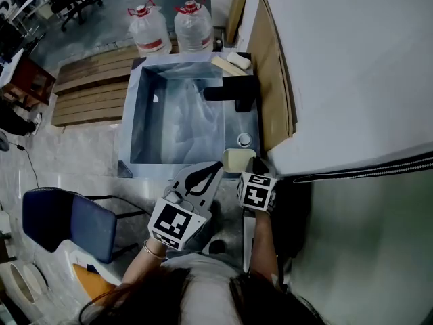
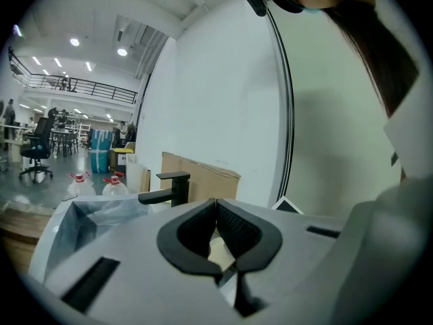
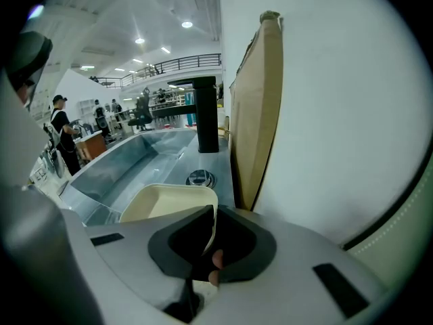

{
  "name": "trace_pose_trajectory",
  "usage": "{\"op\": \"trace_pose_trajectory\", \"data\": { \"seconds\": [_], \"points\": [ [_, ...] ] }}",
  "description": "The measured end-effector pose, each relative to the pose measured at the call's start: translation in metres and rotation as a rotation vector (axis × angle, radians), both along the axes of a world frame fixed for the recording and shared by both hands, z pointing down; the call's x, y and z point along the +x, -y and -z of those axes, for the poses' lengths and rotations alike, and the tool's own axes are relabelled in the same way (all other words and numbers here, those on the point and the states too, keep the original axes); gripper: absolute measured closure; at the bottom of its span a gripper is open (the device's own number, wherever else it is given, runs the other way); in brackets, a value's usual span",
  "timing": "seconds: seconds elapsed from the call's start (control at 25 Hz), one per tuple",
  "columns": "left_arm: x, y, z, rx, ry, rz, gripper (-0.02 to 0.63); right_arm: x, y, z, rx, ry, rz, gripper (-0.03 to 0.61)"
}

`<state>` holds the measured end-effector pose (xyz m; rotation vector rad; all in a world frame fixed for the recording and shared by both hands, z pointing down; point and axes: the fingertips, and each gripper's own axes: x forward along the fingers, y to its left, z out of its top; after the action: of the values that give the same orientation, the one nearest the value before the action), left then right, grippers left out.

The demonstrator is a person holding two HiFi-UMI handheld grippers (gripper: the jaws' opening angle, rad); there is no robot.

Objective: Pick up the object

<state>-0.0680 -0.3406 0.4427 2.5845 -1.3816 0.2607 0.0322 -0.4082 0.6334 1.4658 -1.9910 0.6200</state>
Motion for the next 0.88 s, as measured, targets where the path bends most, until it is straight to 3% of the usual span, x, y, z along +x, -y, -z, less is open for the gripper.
{"op": "trace_pose_trajectory", "data": {
  "seconds": [0.44,0.56,0.76,0.88],
  "points": [
    [0.001,-0.021,0.004,-0.017,-0.013,0.028,0.604,0.009,-0.013,0.015,0.036,0.037,-0.036,0.546],
    [0.004,-0.027,0.009,0.029,0.013,0.01,0.604,0.011,-0.019,0.022,0.046,0.056,-0.042,0.546],
    [0.007,-0.045,0.013,0.007,-0.012,0.035,0.604,0.012,-0.034,0.033,0.059,0.095,-0.044,0.545],
    [0.011,-0.055,0.019,0.052,0.01,0.017,0.604,0.014,-0.042,0.041,0.072,0.1,-0.04,0.546]
  ]
}}
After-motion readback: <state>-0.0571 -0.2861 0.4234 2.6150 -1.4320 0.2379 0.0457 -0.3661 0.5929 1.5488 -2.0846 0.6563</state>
